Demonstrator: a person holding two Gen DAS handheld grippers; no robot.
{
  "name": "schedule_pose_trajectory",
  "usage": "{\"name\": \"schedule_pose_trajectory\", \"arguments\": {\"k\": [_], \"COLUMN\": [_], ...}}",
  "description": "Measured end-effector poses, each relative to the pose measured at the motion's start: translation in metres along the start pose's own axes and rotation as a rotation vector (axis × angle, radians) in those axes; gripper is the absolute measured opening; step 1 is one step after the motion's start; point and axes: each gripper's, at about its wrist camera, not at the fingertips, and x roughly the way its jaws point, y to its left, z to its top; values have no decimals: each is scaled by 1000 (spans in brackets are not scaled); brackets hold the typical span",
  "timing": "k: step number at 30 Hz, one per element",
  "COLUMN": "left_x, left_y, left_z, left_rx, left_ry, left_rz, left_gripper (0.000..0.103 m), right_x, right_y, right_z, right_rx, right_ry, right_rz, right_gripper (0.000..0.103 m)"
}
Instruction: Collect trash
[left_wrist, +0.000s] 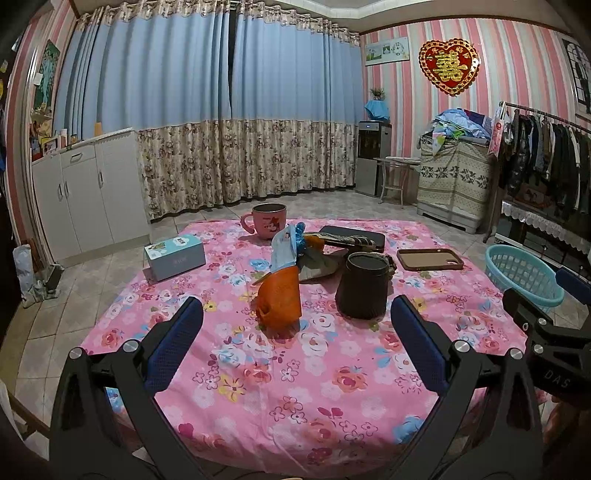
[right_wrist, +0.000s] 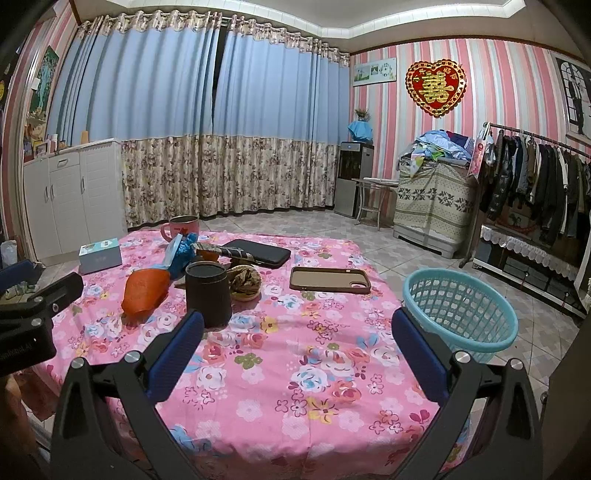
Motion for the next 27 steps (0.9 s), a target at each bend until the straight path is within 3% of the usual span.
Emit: {"name": "schedule_pose_trajectory", "arguments": {"k": [27], "left_x": [3], "left_y": [2], "left_z": [-2], "left_rx": [0], "left_ry": [1], "left_rz": [1], "left_gripper": [98], "right_x": [-1], "right_y": [-4], "right_z": [0], "right_rx": [-1], "right_ry": [0], "right_rz": [-3], "right_gripper": [99]}}
